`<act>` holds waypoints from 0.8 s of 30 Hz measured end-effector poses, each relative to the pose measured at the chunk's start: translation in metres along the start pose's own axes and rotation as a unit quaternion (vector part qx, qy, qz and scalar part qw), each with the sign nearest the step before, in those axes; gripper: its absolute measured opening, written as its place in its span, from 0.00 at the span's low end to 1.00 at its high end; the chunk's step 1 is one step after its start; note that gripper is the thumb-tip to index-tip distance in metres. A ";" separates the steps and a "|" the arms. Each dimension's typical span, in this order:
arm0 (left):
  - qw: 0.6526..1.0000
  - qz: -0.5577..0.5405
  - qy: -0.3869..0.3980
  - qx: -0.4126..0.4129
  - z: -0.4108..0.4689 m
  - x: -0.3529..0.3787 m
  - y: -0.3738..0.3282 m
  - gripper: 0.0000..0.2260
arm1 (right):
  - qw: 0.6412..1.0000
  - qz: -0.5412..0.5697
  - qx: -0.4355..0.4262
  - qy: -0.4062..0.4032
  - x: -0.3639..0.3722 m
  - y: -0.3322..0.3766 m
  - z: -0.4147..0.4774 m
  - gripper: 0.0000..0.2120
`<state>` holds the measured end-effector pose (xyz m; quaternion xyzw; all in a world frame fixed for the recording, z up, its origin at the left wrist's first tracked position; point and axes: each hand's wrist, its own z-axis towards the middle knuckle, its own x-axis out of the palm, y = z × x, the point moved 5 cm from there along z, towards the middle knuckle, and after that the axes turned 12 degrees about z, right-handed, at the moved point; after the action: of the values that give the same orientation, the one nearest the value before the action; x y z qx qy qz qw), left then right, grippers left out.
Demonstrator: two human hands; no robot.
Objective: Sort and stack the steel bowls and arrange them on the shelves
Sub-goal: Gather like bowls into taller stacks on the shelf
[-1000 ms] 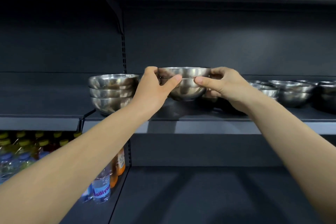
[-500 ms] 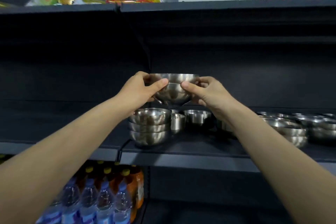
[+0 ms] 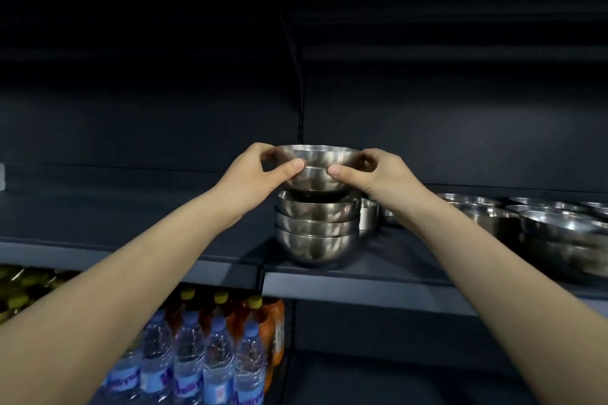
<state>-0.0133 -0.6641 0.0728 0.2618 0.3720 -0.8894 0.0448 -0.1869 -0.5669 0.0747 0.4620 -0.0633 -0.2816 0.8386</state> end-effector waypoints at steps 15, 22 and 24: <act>0.996 -0.078 0.050 -0.014 -0.010 0.024 0.027 0.14 | 1.000 -0.010 0.019 -0.002 0.003 -0.022 -0.010 0.22; 0.994 -0.067 0.083 -0.003 -0.018 0.031 0.023 0.26 | 1.000 -0.019 0.007 -0.012 0.002 -0.020 -0.011 0.21; 0.994 -0.073 0.083 -0.004 -0.018 0.030 0.024 0.26 | 1.000 -0.020 0.002 -0.013 0.003 -0.020 -0.012 0.20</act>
<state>-0.0249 -0.6655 0.0318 0.3069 0.3964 -0.8638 -0.0506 -0.1885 -0.5677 0.0516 0.4615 -0.0651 -0.3040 0.8309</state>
